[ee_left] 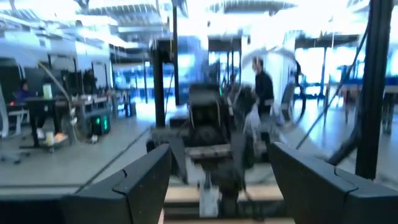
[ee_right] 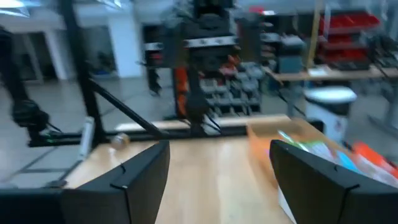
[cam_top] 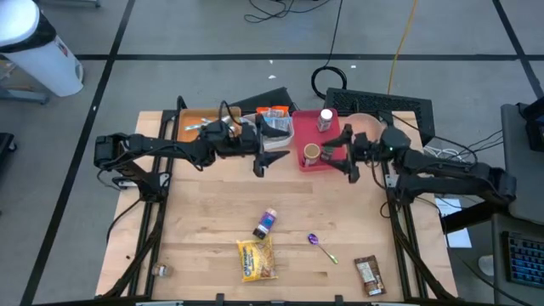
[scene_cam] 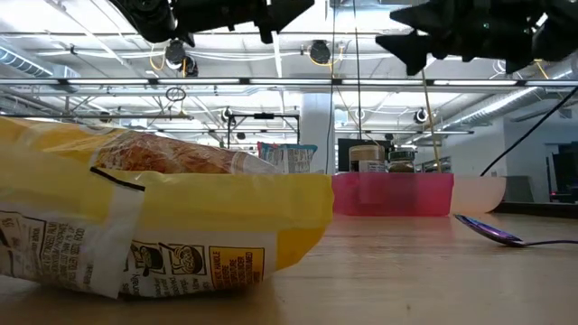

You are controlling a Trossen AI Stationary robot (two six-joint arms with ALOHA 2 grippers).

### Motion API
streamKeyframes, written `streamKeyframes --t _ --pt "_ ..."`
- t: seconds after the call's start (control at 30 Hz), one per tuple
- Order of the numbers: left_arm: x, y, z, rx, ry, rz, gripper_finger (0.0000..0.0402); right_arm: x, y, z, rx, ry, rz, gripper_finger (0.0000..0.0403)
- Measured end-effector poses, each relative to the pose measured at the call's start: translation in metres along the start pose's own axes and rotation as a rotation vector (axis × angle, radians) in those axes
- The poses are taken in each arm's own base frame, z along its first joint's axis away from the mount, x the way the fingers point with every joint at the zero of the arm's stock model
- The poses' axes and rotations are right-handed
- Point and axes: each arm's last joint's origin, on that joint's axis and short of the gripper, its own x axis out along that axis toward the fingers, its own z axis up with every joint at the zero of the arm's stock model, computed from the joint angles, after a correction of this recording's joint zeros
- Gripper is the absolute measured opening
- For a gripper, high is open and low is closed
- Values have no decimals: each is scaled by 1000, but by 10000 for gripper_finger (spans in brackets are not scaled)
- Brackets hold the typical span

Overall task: Pick & Place Food Item
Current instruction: Put the purple spoon into the orange bin

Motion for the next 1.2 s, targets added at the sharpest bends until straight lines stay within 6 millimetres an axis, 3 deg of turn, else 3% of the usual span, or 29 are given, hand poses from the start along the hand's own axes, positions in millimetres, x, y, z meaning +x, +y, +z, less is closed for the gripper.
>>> streamKeyframes --t 0.2,0.37,0.73,0.93,1.2 --pt "1 -4 4 -14 -36 -12 271 14 16 -18 -71 -189 132 271" --pt "3 -17 -8 67 77 -55 262 23 28 -34 -96 -262 214 264" --pt "-3 -59 -45 151 490 -74 257 48 47 -85 -153 14 163 260" --pt "-13 -87 -59 96 681 -103 261 51 62 -99 -126 95 240 258" --pt "-19 -126 -59 11 715 -171 244 45 101 -115 -53 251 321 254"
